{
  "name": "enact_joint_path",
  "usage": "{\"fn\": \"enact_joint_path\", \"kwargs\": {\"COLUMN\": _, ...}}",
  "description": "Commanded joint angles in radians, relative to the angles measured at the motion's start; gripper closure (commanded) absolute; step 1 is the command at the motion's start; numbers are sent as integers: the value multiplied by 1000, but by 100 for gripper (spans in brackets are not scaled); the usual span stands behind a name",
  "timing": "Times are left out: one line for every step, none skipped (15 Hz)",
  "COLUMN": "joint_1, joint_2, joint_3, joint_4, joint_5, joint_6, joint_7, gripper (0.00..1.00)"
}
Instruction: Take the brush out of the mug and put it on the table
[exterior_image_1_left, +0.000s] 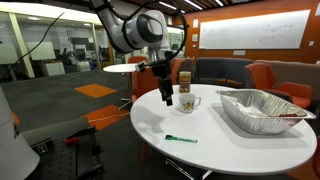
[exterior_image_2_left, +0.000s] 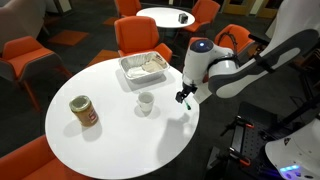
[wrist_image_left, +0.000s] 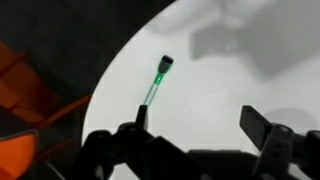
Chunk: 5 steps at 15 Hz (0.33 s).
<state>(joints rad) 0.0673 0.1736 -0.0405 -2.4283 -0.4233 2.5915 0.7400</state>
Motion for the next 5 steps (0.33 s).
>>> {"fn": "enact_joint_path", "kwargs": {"joint_1": -4, "joint_2": -112, "joint_3": 30, "joint_4": -18, "joint_5": 189, "joint_6": -119, "joint_7": -207, "gripper": 0}}
{"fn": "enact_joint_path", "kwargs": {"joint_1": -1, "joint_2": -138, "joint_3": 33, "joint_4": -15, "joint_5": 195, "joint_6": -150, "joint_7": -223, "gripper": 0}}
{"fn": "enact_joint_path", "kwargs": {"joint_1": -1, "joint_2": -161, "joint_3": 36, "joint_4": -14, "joint_5": 184, "joint_6": -175, "joint_7": -225, "gripper": 0}}
{"fn": "enact_joint_path", "kwargs": {"joint_1": -3, "joint_2": -180, "joint_3": 41, "joint_4": -14, "joint_5": 162, "joint_6": -189, "joint_7": -218, "gripper": 0}}
{"fn": "enact_joint_path", "kwargs": {"joint_1": -5, "joint_2": -191, "joint_3": 46, "joint_4": -14, "joint_5": 131, "joint_6": -202, "joint_7": -190, "gripper": 0}}
